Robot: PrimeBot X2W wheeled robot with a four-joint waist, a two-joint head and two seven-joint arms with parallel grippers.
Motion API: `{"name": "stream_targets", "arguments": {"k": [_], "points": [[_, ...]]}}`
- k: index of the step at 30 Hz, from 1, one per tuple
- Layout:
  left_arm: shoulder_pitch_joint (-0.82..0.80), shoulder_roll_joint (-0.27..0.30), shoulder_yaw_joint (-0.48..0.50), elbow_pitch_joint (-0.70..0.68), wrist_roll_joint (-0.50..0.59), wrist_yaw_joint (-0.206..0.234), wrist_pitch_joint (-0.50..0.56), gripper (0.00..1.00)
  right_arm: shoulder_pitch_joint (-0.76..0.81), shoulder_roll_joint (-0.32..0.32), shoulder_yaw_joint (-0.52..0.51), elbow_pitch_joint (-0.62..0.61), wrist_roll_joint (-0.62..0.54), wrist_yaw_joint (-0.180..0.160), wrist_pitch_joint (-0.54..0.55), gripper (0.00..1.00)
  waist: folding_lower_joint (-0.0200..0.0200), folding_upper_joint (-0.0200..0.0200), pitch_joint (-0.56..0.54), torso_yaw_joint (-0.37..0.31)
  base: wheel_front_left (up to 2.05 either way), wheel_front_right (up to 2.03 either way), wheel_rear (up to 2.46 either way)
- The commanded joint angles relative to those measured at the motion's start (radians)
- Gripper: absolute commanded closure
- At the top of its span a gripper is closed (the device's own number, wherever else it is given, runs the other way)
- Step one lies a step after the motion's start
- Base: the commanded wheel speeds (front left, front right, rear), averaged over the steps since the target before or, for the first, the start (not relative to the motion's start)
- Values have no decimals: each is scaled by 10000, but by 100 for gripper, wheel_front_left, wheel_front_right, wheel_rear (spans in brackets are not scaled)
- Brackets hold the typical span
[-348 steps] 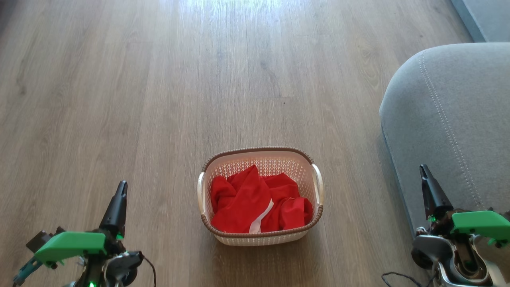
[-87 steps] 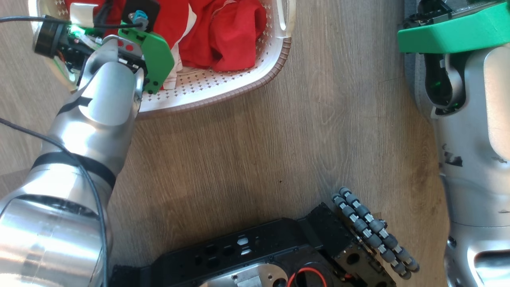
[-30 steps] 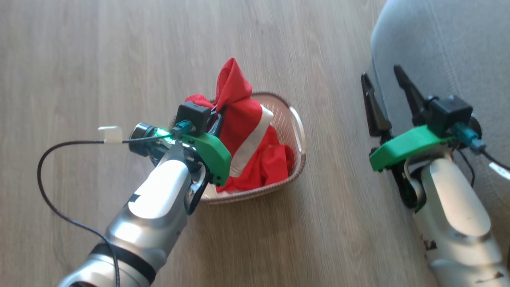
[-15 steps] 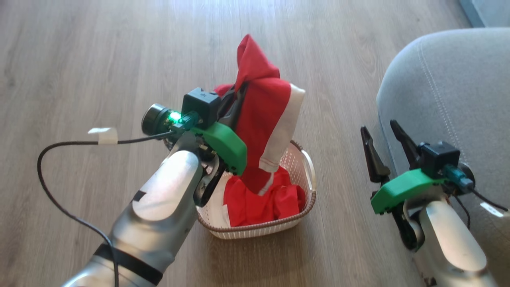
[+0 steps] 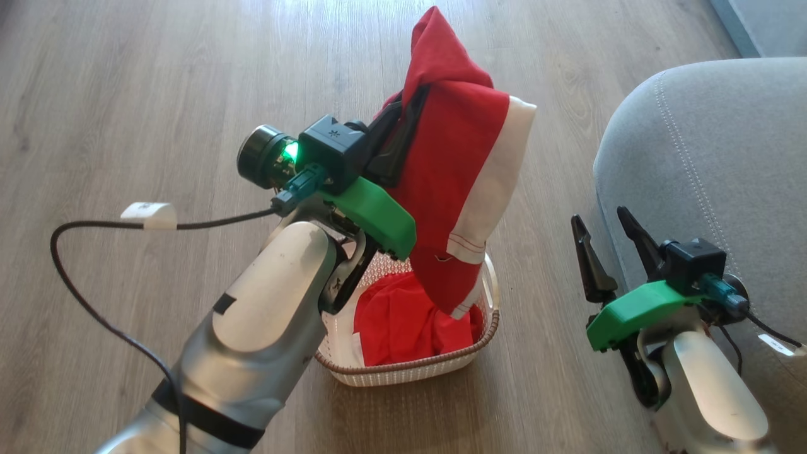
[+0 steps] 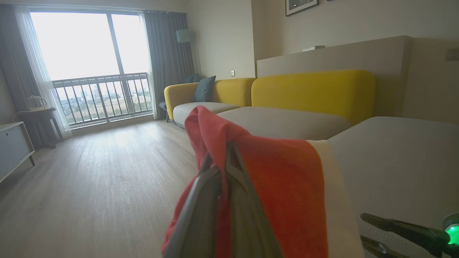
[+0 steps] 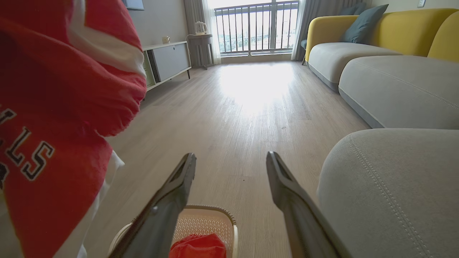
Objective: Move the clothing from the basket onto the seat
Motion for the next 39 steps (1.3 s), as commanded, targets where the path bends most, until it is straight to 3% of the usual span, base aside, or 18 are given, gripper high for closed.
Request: {"name": "stream_targets", "arguments": {"k": [1, 15, 29, 39], "points": [[-522, 143, 402, -427, 85, 61, -95, 100, -183, 90, 141, -327, 124, -2, -65, 0, 1, 0, 15, -13, 0, 0, 0], [-420, 143, 102, -642, 88, 84, -95, 100, -140, -41, 1342, -3561, 1974, -2, -65, 0, 1, 0, 159, -25, 0, 0, 0], [-452, 143, -486, -869, -193, 138, -95, 100, -1077, -585, 2626, -3009, 2294, -2, -65, 0, 1, 0, 146, 315, 0, 0, 0], [-422, 143, -962, -924, -407, 168, -95, 100, -1577, -831, 3626, -1662, 3349, -2, -65, 0, 1, 0, 50, 705, 0, 0, 0]]}}
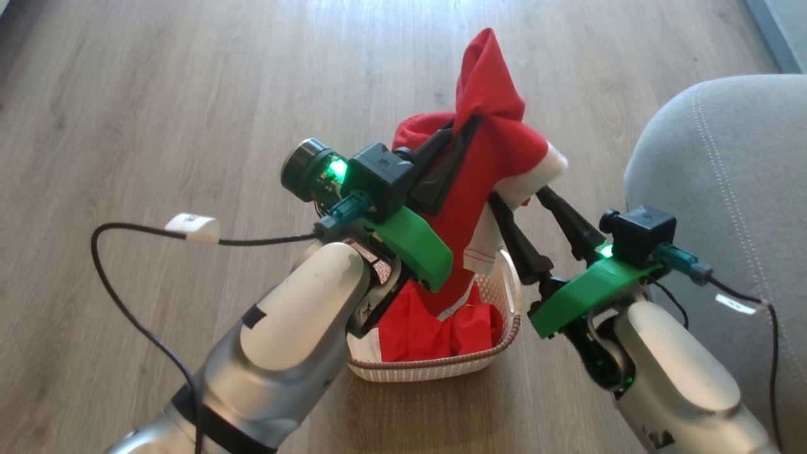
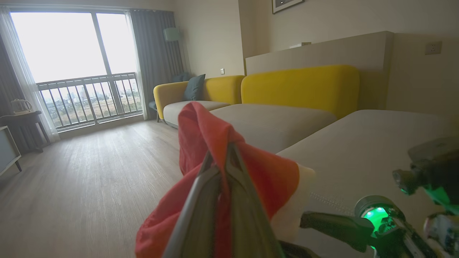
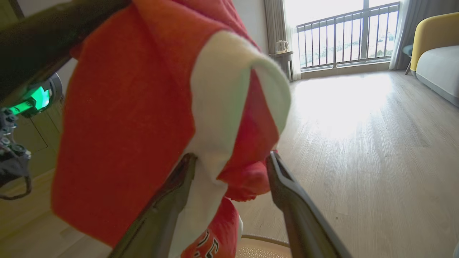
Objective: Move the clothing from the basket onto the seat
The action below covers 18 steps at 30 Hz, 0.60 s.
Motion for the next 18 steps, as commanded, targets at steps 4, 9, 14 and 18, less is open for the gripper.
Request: {"name": "stream_targets", "arguments": {"k": [4, 9, 14, 18], "points": [[-417, 122, 153, -328, -134, 76, -95, 100, -753, -112, 420, -94, 317, -2, -65, 0, 1, 0, 2, 185, 0, 0, 0], [-386, 122, -27, -271, -259, 62, -95, 100, -1088, -222, 899, -95, 479, -2, -65, 0, 1, 0, 33, 320, 0, 0, 0], [-370, 122, -175, -210, -418, 28, -95, 100, -1366, -284, 1460, 85, 642, -2, -65, 34, 1, 0, 73, 389, 0, 0, 0], [-348, 122, -262, -129, -504, 20, -95, 100, -1492, -235, 1446, 325, 676, -2, -65, 100, 1, 0, 109, 412, 0, 0, 0]]}}
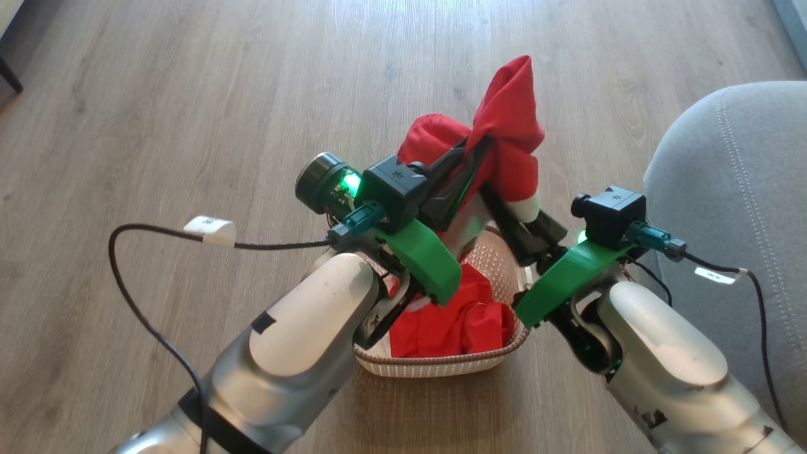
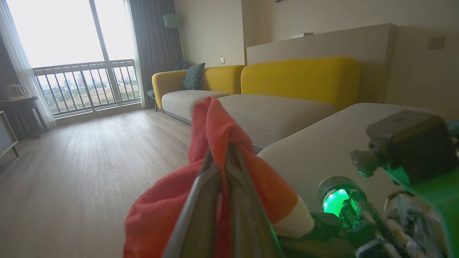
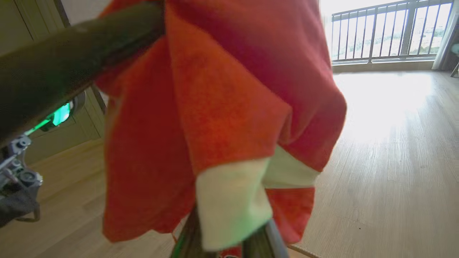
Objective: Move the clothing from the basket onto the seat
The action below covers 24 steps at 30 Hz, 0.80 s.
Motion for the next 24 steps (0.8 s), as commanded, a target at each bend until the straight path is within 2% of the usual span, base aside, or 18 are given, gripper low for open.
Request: {"name": "stream_targets", "arguments": {"k": [1, 8, 12, 13, 15, 16, 17, 24], "points": [[-349, 112, 277, -221, -135, 26, -95, 100, -382, 52, -52, -181, 60, -2, -65, 100, 0, 0, 26, 8, 0, 0, 0], [-331, 112, 238, 17, -161, -15, -95, 100, -278, 68, -393, -220, -93, -2, -65, 100, 0, 0, 102, -52, 0, 0, 0], [-255, 112, 142, 383, -324, -196, -95, 100, -145, 86, -741, -408, -271, -2, -65, 100, 0, 0, 116, -151, 0, 0, 0], [-235, 112, 130, 474, -398, -255, -95, 92, -106, 81, -834, -463, -313, -2, -65, 100, 0, 0, 126, -182, 0, 0, 0], [-205, 112, 101, 669, -468, -371, -95, 42, -14, 64, -1030, -575, -388, -2, -65, 100, 0, 0, 149, -250, 0, 0, 0], [-205, 112, 101, 669, -468, -371, -95, 42, -14, 64, -1030, -575, -388, -2, -65, 100, 0, 0, 149, -250, 0, 0, 0], [-175, 112, 102, 846, -538, -512, -95, 0, 85, 48, -1241, -697, -466, -2, -65, 100, 0, 0, 177, -338, 0, 0, 0], [-53, 112, 229, 1307, -558, -952, -95, 0, 340, 5, -1965, -1100, -717, -2, -65, 100, 0, 0, 270, -701, 0, 0, 0]]}}
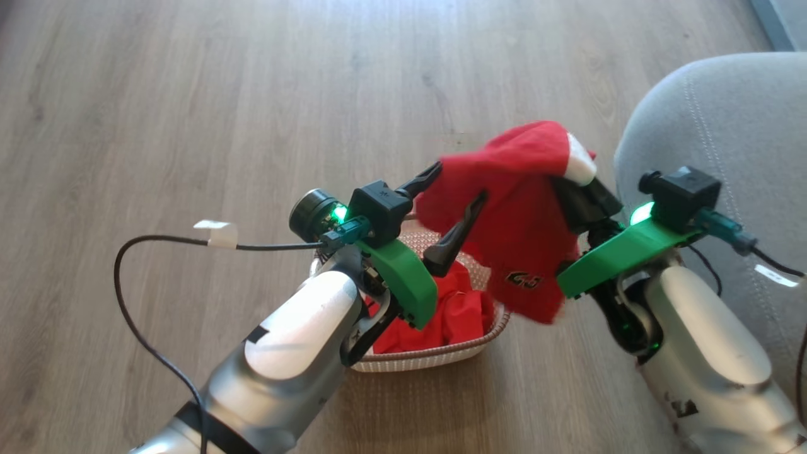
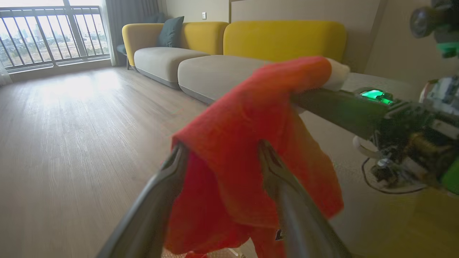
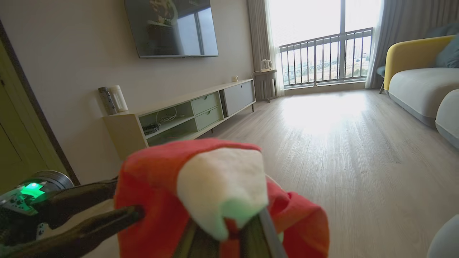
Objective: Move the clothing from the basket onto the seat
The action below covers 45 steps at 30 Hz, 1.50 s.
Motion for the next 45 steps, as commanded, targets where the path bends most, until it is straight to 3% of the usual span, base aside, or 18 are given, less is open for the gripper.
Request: {"name": "stream_targets", "arguments": {"k": [1, 15, 23, 32, 45], "points": [[-308, 110, 429, -195, 54, -81, -95, 0, -98, -3, -74, -440, -105, -2, -65, 100, 0, 0, 40, -137, 0, 0, 0], [340, 112, 979, -19, 647, -715, -95, 0, 247, 80, -828, -1075, -368, -2, -65, 100, 0, 0, 49, -1931, 0, 0, 0], [611, 111, 1497, -259, 1000, -809, -95, 0, 320, 200, -947, -1353, -344, -2, -65, 100, 0, 0, 105, -3731, 0, 0, 0], [790, 111, 1789, -354, 1266, -840, -95, 0, 539, 301, -1181, -1721, -408, -2, -65, 100, 0, 0, 201, -5248, 0, 0, 0], [469, 111, 1227, -656, 1153, -849, -95, 0, 1562, 395, -2710, -2817, -976, -2, -65, 100, 0, 0, 863, -5645, 0, 0, 0]]}}
